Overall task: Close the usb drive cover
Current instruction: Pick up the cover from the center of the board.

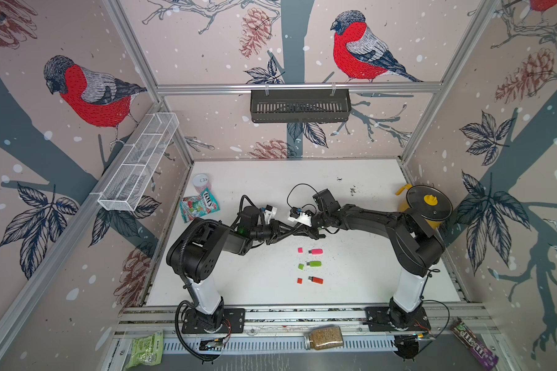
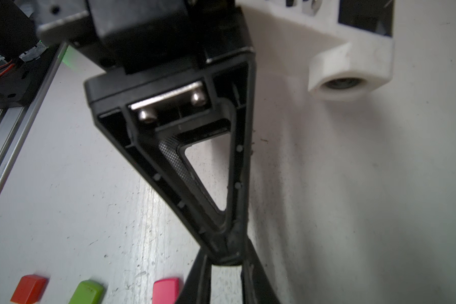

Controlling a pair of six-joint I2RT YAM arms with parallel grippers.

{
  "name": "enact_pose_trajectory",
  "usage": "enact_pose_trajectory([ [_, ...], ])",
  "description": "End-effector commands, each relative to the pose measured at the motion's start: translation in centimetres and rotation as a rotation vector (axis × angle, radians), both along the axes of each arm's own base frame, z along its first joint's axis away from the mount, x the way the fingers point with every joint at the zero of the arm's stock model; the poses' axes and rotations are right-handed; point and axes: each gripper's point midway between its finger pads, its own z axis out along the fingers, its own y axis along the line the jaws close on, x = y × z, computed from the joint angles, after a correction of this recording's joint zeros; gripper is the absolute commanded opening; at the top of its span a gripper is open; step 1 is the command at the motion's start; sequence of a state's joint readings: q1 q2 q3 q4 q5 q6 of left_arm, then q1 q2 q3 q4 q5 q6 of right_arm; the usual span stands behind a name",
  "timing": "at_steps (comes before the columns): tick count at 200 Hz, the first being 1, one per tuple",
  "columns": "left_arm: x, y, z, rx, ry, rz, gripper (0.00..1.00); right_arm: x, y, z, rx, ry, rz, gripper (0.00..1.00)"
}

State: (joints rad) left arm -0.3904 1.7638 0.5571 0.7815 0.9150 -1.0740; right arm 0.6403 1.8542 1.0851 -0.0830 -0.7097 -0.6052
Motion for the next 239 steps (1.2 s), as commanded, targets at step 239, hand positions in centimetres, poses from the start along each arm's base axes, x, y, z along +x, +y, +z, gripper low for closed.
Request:
enact_pose_trajectory([
  [239, 0.6, 0.0, 1.4, -0.003, -0.058, -0.013, 0.06, 2.2, 0.2, 1.7, 0.045, -0.052, -0.071, 0.38],
])
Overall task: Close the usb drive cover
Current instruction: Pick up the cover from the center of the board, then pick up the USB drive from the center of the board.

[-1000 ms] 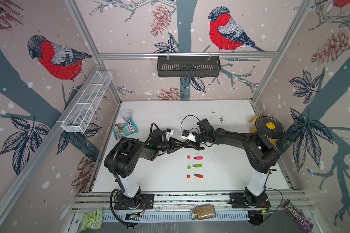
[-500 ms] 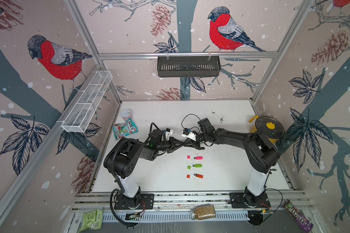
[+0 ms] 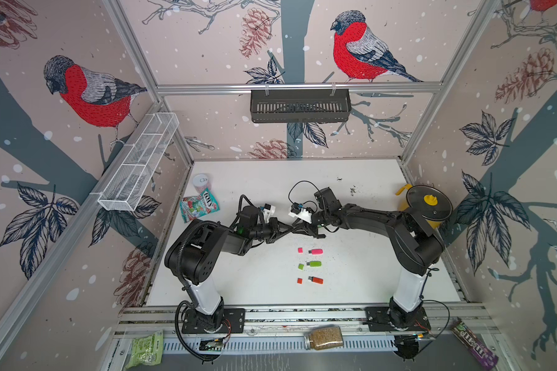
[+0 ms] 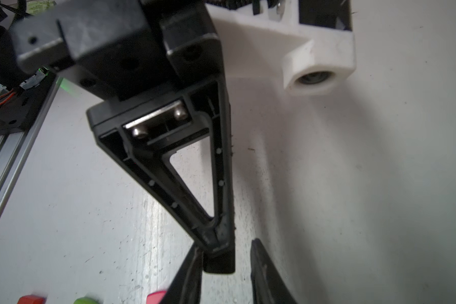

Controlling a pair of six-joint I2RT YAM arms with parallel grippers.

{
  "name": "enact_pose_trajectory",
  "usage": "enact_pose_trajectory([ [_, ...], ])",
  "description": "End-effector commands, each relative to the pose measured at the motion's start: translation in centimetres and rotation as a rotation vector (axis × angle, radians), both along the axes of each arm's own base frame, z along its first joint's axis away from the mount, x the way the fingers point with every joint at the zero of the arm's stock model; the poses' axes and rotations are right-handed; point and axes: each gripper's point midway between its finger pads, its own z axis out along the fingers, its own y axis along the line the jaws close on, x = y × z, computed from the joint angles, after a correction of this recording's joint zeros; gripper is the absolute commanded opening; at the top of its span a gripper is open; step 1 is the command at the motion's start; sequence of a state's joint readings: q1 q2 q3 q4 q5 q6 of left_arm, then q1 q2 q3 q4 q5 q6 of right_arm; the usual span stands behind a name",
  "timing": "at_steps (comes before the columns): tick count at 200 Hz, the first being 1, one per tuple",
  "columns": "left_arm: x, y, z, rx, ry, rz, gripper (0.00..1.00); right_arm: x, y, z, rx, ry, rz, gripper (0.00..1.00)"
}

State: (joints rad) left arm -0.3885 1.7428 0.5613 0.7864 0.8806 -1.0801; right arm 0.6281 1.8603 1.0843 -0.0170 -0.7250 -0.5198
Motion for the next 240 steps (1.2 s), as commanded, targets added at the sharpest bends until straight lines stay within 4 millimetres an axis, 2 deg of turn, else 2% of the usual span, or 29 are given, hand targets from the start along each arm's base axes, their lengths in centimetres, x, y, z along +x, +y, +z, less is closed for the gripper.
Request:
enact_pose_trajectory([
  [1, -0.2, -0.2, 0.7, -0.004, -0.031, -0.048, 0.06, 1.2, -0.2, 1.1, -0.002, -0.082, -0.020, 0.38],
  [34, 0.1, -0.2, 0.9, 0.011, -0.044, -0.052, 0.05, 2.2, -2.2, 1.6, -0.063, -0.128, -0.042, 0.42],
  [71, -0.1, -0.1, 0.7, 0.017, -0.038, -0.050, 0.05, 1.9, -5.1, 1.1, -0.191, -0.208, -0.045, 0.43],
  [103, -0.3, 0.0, 0.6, 0.030, -0.036, -0.048, 0.05, 1.9, -7.8, -0.2, -0.264, -0.226, -0.076, 0.43],
  [131, -0.4, 0.1, 0.4, 0.042, -0.031, -0.048, 0.05, 1.6, -9.9, -2.6, -0.370, -0.240, -0.079, 0.43],
  [185, -0.3, 0.1, 0.2, 0.047, -0.026, -0.050, 0.05, 1.7, -10.4, -4.2, -0.407, -0.192, -0.056, 0.40],
  [240, -0.2, 0.1, 0.4, 0.055, -0.036, -0.057, 0.05, 0.9, -10.3, -3.8, -0.362, -0.150, -0.029, 0.40],
])
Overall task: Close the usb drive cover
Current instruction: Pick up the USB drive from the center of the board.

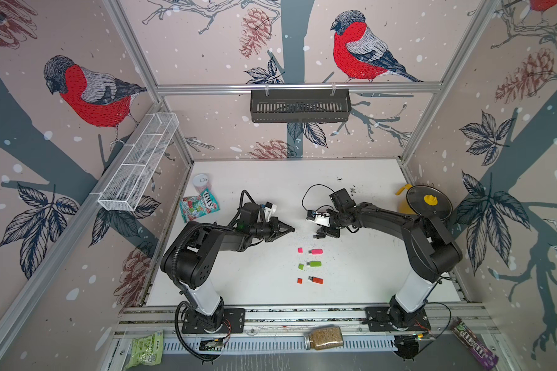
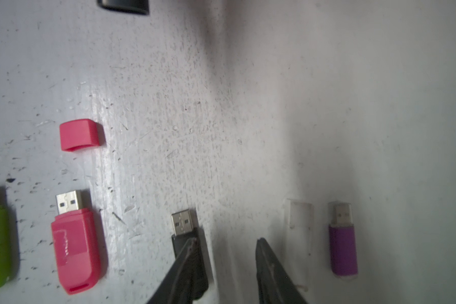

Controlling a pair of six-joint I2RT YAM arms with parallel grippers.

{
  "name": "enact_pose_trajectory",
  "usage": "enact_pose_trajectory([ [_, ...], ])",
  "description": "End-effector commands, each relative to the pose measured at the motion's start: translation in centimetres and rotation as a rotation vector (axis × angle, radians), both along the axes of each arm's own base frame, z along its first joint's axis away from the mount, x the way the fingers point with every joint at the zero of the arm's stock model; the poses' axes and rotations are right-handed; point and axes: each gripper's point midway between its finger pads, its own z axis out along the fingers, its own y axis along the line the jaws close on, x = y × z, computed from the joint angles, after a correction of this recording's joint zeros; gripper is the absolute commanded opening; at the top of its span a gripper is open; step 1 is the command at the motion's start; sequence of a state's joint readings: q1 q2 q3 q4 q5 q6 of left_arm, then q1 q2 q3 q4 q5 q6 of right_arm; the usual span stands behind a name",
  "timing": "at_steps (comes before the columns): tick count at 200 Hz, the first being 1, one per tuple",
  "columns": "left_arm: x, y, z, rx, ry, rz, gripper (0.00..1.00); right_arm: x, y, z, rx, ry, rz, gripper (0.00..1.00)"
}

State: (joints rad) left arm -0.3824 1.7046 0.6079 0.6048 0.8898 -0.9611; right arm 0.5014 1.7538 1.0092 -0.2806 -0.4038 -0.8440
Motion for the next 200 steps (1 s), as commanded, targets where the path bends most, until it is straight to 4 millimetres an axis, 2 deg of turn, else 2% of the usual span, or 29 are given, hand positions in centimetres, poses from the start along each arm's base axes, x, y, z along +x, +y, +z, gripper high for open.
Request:
enact_pose_trajectory([
  [1, 0.0, -0.1, 0.4, -0.002, -0.017, -0.018, 0.05, -1.2, 0.1, 0.1, 0.019, 0.034, 0.036, 0.40],
  [85, 0.1, -0.2, 0.7, -0.001, -0.023, -0.021, 0.05, -2.7, -0.5, -1.0, -0.008, 0.063, 0.075, 0.40],
  [150, 0.0, -0.2, 0.8, -0.001, -0.024, -0.019, 0.05, -2.4, -0.8, -2.6, -0.052, 0.082, 0.082, 0.39],
  [175, 0.0, -0.2, 0.8, -0.001, -0.026, -0.019, 0.05, -2.3, -1.2, -3.7, -0.100, 0.080, 0.078, 0.35],
  [200, 0.0, -0.1, 1.0, -0.002, -0.029, -0.016, 0.05, -2.5, -1.1, -3.8, -0.097, 0.081, 0.077, 0.33],
])
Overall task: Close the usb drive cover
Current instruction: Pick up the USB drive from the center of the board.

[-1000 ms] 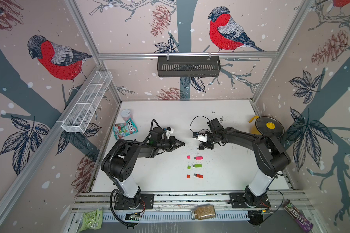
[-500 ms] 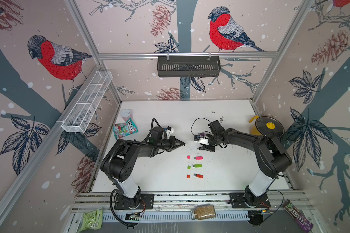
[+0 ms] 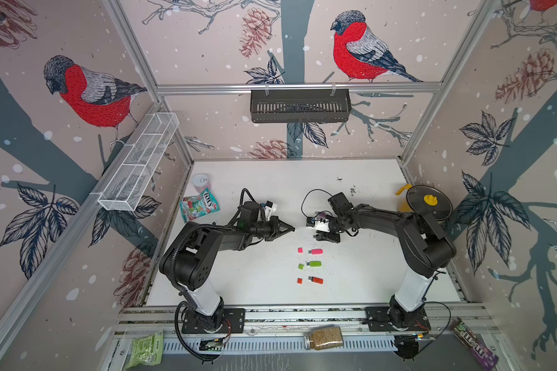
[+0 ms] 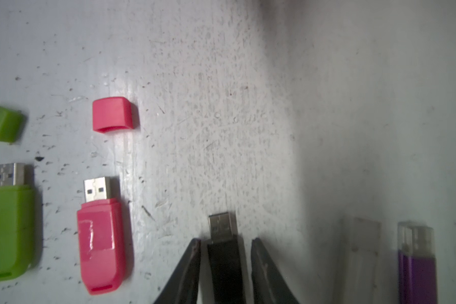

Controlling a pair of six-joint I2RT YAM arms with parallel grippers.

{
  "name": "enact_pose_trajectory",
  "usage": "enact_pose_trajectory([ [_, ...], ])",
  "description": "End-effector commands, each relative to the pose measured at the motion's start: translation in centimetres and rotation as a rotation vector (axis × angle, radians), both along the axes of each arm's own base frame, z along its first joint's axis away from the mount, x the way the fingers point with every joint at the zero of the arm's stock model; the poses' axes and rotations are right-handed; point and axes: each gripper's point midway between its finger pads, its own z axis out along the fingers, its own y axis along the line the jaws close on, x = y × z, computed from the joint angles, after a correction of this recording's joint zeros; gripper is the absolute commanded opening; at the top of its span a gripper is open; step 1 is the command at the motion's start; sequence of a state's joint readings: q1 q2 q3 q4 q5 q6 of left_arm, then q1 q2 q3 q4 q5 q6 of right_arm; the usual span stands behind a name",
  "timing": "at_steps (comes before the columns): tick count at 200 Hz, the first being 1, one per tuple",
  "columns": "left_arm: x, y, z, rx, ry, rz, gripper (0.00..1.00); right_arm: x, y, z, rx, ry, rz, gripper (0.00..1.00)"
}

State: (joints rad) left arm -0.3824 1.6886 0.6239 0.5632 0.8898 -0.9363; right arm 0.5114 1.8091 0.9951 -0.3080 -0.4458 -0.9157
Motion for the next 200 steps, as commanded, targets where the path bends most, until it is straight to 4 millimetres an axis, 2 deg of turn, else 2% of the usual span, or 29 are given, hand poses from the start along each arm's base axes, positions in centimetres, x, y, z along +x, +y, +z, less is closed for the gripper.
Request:
enact_pose_trajectory([
  [1, -0.1, -0.1, 0.5, -0.011, -0.014, -0.008, 0.05, -0.5, -1.2, -1.3, -0.075, 0.012, -0.008, 0.33],
  [51, -0.2, -0.1, 0.5, -0.012, -0.014, -0.010, 0.05, 0.0, -2.1, -1.0, -0.075, 0.021, -0.058, 0.36],
  [98, -0.3, -0.1, 0.6, -0.015, -0.017, -0.010, 0.05, -0.4, -2.9, -1.3, -0.099, 0.028, -0.037, 0.37],
  [168, -0.3, 0.0, 0.7, -0.015, -0.020, -0.009, 0.05, -0.8, -3.2, -1.9, -0.112, 0.048, -0.052, 0.30],
  [200, -0.4, 0.0, 0.7, -0.016, -0.019, -0.010, 0.05, -0.7, -3.3, -1.6, -0.108, 0.041, -0.055, 0.28],
])
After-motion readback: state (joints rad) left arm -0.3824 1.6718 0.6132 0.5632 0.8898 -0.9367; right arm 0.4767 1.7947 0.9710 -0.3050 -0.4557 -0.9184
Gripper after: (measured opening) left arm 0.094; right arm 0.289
